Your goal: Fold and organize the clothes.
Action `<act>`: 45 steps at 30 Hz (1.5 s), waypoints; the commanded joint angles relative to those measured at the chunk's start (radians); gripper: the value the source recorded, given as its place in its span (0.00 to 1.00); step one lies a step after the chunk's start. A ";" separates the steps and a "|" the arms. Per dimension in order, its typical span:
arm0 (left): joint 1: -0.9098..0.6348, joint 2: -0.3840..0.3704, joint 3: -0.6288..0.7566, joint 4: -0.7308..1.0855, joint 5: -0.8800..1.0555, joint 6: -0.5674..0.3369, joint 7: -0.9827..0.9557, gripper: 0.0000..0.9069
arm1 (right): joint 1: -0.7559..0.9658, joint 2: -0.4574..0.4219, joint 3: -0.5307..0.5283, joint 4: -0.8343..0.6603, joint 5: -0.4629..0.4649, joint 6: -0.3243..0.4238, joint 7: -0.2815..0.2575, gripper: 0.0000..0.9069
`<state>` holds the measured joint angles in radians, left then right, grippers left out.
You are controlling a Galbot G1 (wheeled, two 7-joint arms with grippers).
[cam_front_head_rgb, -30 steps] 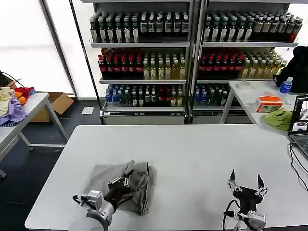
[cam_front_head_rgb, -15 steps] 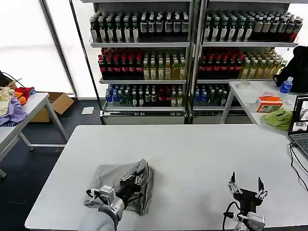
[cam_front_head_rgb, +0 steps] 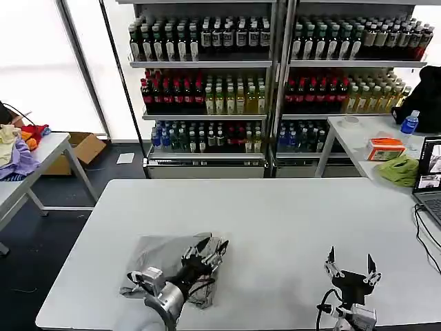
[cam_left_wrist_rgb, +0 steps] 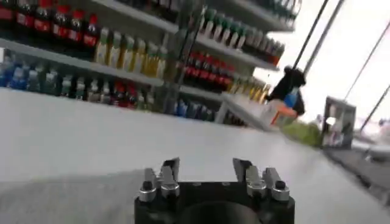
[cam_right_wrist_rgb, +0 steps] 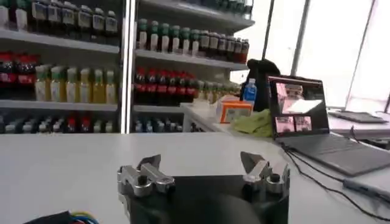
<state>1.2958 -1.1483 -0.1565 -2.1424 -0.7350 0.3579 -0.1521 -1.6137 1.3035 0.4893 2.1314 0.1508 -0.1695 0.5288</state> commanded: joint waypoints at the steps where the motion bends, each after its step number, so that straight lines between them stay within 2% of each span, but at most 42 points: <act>1: 0.014 0.052 -0.268 -0.126 -0.149 -0.004 -0.109 1.00 | 0.042 -0.018 -0.045 -0.009 0.006 -0.006 0.000 1.00; 6: 0.096 0.083 -0.387 0.078 0.099 -0.048 -0.083 1.00 | 0.071 -0.028 -0.068 -0.024 0.018 -0.006 -0.002 1.00; 15: 0.203 0.047 -0.393 0.125 0.160 -0.021 -0.040 1.00 | 0.095 -0.032 -0.079 -0.042 0.038 -0.002 -0.003 1.00; 30: 0.205 0.037 -0.381 0.209 0.160 -0.006 0.018 1.00 | 0.078 -0.033 -0.073 -0.037 0.041 0.004 -0.002 1.00; 31: 0.205 0.038 -0.381 0.210 0.159 -0.006 0.019 0.88 | 0.076 -0.033 -0.073 -0.037 0.040 0.005 -0.002 1.00; 32: 0.208 0.038 -0.379 0.213 0.159 -0.006 0.027 0.49 | 0.076 -0.032 -0.073 -0.037 0.040 0.005 -0.002 1.00; 33: 0.211 0.040 -0.378 0.214 0.156 -0.006 0.033 0.29 | 0.073 -0.032 -0.072 -0.036 0.039 0.006 -0.002 1.00; 35: 0.214 0.042 -0.376 0.217 0.154 -0.006 0.044 0.03 | 0.067 -0.032 -0.071 -0.032 0.038 0.009 -0.003 1.00; 45: 0.217 0.053 -0.378 0.249 0.127 -0.032 0.090 0.00 | 0.056 -0.032 -0.062 -0.025 0.034 0.011 -0.002 1.00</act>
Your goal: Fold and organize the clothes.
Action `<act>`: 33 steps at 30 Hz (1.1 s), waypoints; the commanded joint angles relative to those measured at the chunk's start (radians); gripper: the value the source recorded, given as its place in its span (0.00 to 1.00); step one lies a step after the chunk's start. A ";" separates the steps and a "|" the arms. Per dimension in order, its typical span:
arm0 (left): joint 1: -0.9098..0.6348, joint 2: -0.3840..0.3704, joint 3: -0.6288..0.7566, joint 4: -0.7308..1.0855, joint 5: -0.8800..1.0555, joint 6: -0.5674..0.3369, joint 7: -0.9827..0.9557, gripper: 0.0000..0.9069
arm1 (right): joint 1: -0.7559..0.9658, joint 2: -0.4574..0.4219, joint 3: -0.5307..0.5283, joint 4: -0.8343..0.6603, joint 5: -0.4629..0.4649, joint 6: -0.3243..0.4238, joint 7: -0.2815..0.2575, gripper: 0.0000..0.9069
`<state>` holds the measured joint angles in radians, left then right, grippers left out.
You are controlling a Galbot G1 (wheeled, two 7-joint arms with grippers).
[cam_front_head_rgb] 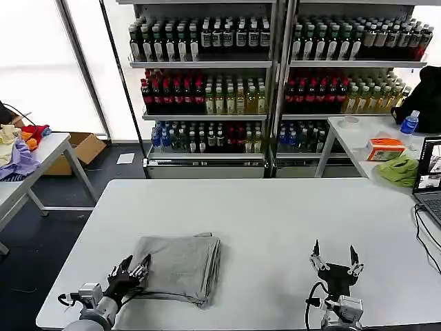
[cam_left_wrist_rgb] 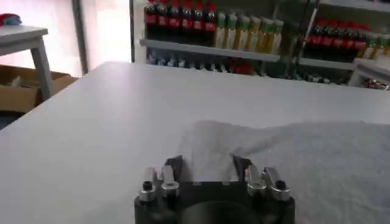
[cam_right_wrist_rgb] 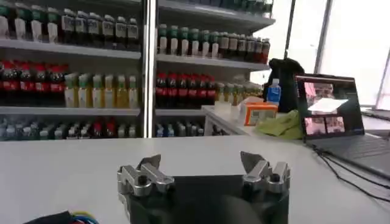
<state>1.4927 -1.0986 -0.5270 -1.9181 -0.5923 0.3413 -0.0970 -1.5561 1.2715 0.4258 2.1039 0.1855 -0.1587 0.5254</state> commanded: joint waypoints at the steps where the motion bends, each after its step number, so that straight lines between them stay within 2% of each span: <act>1: 0.026 0.003 -0.008 0.016 -0.016 -0.021 0.038 0.00 | -0.001 0.001 0.000 0.002 -0.001 0.000 0.001 1.00; 10: 0.033 -0.007 -0.021 -0.036 -0.027 -0.050 0.049 0.00 | 0.014 0.002 -0.004 -0.007 -0.006 -0.005 0.004 1.00; 15: 0.023 0.007 -0.146 -0.057 -0.104 -0.028 0.044 0.00 | 0.025 -0.002 -0.007 -0.026 -0.004 -0.003 0.009 1.00; 17: 0.027 0.037 -0.251 -0.058 -0.133 -0.025 0.049 0.00 | 0.033 -0.004 -0.012 -0.027 -0.001 -0.003 0.008 1.00; 18: 0.029 0.076 -0.325 -0.051 -0.142 -0.024 0.060 0.00 | 0.037 -0.006 -0.013 -0.027 0.000 -0.004 0.008 1.00; 19: 0.027 0.096 -0.347 -0.021 -0.147 -0.024 0.071 0.00 | 0.044 -0.010 -0.017 -0.027 0.004 -0.006 0.008 1.00; 21: 0.016 0.197 -0.495 0.075 -0.107 -0.054 0.103 0.00 | 0.052 -0.018 -0.020 -0.029 0.008 -0.006 0.007 1.00; 22: 0.019 0.205 -0.512 0.109 -0.103 -0.062 0.109 0.00 | 0.057 -0.021 -0.020 -0.031 0.013 -0.006 0.007 1.00; 23: 0.026 0.264 -0.571 0.136 -0.111 -0.059 0.118 0.00 | 0.061 -0.022 -0.019 -0.033 0.017 -0.005 0.008 1.00; 25: 0.054 0.329 -0.664 0.165 -0.128 -0.048 0.151 0.00 | 0.065 -0.023 -0.019 -0.039 0.023 -0.004 0.008 1.00; 29: 0.093 0.343 -0.663 0.079 -0.112 -0.030 0.158 0.00 | 0.067 -0.021 -0.025 -0.046 0.023 -0.003 0.008 1.00; 33: 0.118 0.271 -0.502 -0.060 -0.025 -0.028 0.146 0.00 | 0.059 -0.020 -0.012 -0.032 0.025 -0.004 0.008 1.00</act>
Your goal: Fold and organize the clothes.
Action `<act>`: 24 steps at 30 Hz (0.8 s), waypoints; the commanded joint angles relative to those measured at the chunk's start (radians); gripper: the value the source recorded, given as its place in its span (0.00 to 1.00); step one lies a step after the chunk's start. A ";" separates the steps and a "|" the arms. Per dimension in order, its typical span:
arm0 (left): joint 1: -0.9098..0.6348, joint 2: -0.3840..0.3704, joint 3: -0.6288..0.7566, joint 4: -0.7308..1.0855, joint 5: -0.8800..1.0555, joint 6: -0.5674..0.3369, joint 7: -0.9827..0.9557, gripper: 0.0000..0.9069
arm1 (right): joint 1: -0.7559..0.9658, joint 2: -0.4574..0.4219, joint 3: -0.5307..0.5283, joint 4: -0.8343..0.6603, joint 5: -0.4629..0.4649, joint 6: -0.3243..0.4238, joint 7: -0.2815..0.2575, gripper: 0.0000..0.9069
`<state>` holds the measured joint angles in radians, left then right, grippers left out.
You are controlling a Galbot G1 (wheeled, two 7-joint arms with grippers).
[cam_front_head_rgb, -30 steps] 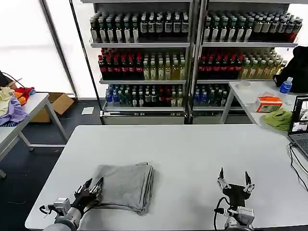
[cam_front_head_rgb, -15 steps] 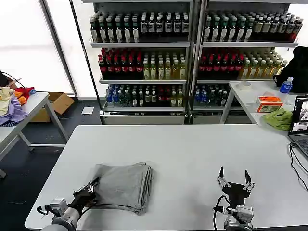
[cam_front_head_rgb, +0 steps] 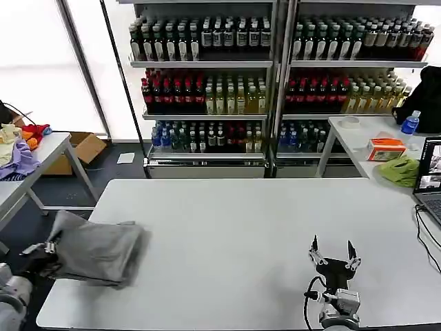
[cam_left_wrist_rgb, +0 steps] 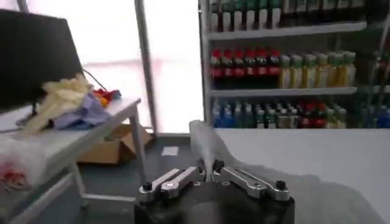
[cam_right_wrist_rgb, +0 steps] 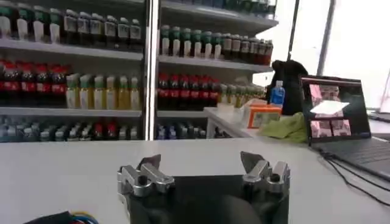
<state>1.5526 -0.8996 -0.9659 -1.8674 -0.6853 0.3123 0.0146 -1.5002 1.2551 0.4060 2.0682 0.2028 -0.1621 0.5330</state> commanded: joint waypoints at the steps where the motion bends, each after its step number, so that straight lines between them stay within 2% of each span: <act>1: 0.055 0.058 -0.032 -0.138 0.069 0.005 0.026 0.00 | 0.001 -0.004 0.010 0.004 0.008 -0.001 0.000 1.00; 6: 0.042 0.009 0.160 -0.294 0.052 0.029 -0.049 0.00 | -0.015 0.002 0.027 -0.006 0.001 0.002 0.000 1.00; 8: 0.039 -0.024 0.321 -0.367 0.173 0.022 -0.088 0.00 | -0.012 0.018 0.027 -0.021 -0.011 -0.001 0.001 1.00; 11: -0.006 -0.089 0.530 -0.445 0.217 0.040 -0.155 0.00 | -0.012 0.047 0.016 -0.036 -0.043 -0.009 0.001 1.00; 15: -0.093 -0.149 0.805 -0.419 0.234 0.050 -0.244 0.00 | -0.047 0.096 -0.004 -0.028 -0.114 -0.008 0.003 1.00; 19: -0.214 -0.235 0.917 -0.260 0.301 0.046 -0.267 0.00 | -0.068 0.101 -0.002 -0.026 -0.138 -0.005 0.001 1.00; 24: -0.294 -0.320 0.967 -0.192 0.278 0.057 -0.291 0.00 | -0.087 0.104 0.000 -0.024 -0.160 -0.005 0.003 1.00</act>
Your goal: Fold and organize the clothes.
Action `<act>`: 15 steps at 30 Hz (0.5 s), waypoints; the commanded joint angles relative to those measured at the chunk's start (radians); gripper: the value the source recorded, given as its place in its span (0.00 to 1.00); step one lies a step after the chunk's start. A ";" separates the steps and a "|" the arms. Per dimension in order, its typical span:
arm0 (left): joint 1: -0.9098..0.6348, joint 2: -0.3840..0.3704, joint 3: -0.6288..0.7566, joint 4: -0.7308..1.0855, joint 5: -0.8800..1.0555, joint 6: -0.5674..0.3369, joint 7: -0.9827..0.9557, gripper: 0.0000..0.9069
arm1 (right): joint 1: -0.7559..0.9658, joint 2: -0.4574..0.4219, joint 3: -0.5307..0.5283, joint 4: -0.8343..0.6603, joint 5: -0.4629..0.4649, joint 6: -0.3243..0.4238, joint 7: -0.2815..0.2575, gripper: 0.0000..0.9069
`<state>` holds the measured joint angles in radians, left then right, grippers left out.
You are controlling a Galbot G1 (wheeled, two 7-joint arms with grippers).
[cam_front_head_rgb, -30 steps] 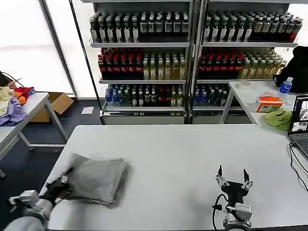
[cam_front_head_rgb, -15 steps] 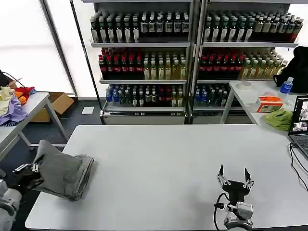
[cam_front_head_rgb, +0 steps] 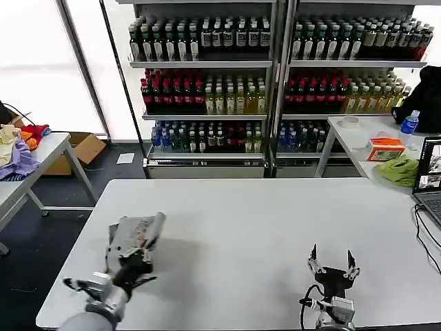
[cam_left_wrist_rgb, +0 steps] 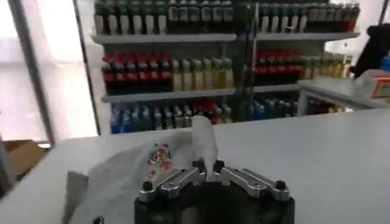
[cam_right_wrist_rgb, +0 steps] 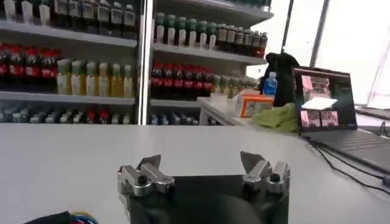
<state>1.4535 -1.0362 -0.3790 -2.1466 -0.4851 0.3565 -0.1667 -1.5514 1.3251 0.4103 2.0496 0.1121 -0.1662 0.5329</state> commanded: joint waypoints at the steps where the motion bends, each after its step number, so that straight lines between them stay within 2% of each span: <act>1: -0.218 -0.199 0.381 0.113 0.072 0.013 -0.115 0.00 | -0.036 0.035 -0.004 -0.004 -0.072 -0.003 0.001 1.00; 7: -0.248 -0.243 0.382 0.098 0.006 0.016 -0.136 0.00 | -0.022 0.045 -0.030 -0.010 -0.097 -0.014 -0.003 1.00; 13: -0.257 -0.268 0.391 0.138 0.037 0.027 -0.117 0.00 | -0.009 0.043 -0.042 -0.001 -0.102 -0.033 -0.013 1.00; 14: -0.257 -0.268 0.382 0.141 0.023 0.028 -0.114 0.03 | -0.006 0.043 -0.043 -0.001 -0.101 -0.034 -0.012 1.00; 15: -0.258 -0.267 0.379 0.142 0.004 0.027 -0.113 0.11 | -0.002 0.043 -0.044 -0.003 -0.101 -0.036 -0.013 1.00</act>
<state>1.2578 -1.2308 -0.0831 -2.0512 -0.4566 0.3722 -0.2601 -1.5559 1.3588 0.3786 2.0452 0.0337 -0.1915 0.5234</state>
